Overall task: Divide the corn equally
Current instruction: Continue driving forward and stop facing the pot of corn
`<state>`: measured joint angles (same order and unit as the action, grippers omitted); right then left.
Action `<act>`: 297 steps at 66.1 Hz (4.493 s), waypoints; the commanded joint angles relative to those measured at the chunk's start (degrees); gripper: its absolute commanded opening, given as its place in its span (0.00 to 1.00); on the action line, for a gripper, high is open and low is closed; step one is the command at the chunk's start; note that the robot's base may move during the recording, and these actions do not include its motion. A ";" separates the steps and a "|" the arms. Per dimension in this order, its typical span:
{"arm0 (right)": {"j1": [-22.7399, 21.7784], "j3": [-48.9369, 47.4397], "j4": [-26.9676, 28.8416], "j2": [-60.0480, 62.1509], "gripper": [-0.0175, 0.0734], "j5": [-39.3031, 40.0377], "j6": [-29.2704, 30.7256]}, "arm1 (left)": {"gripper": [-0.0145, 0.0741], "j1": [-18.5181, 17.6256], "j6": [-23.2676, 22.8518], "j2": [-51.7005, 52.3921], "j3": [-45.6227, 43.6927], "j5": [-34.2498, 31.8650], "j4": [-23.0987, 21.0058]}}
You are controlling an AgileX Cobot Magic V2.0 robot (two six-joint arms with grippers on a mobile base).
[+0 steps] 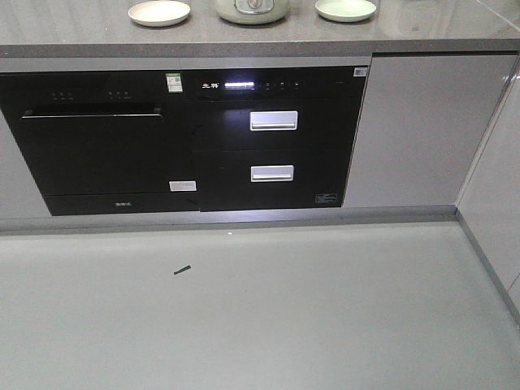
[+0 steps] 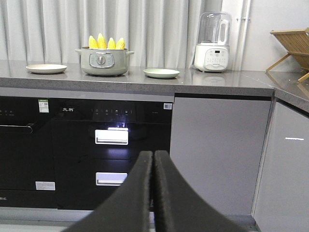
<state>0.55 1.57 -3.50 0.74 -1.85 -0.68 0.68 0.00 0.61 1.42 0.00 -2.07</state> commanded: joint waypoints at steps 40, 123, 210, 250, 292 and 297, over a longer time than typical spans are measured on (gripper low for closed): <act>-0.16 0.43 -0.31 0.26 0.19 4.44 0.07 | 0.16 -0.13 -0.70 0.96 -0.97 -3.96 -0.35; -0.16 0.43 -0.31 0.26 0.19 4.44 0.07 | 0.16 -0.13 -0.70 0.96 -0.97 -3.96 -0.35; -0.16 0.43 -0.31 0.26 0.19 4.44 0.07 | 0.16 -0.13 -0.70 0.96 -0.97 -3.96 -0.35; -0.16 0.43 -0.31 0.26 0.19 4.44 0.07 | 0.16 -0.13 -0.70 0.96 -0.97 -3.96 -0.35; -0.16 0.43 -0.31 0.26 0.19 4.44 0.07 | 0.16 -0.13 -0.70 0.96 -0.97 -3.96 -0.35; -0.16 0.43 -0.31 0.26 0.19 4.44 0.07 | 0.16 -0.13 -0.70 0.96 -0.97 -3.96 -0.35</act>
<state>0.55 1.57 -3.50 0.74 -1.85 -0.68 0.68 0.00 0.61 1.42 0.00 -2.07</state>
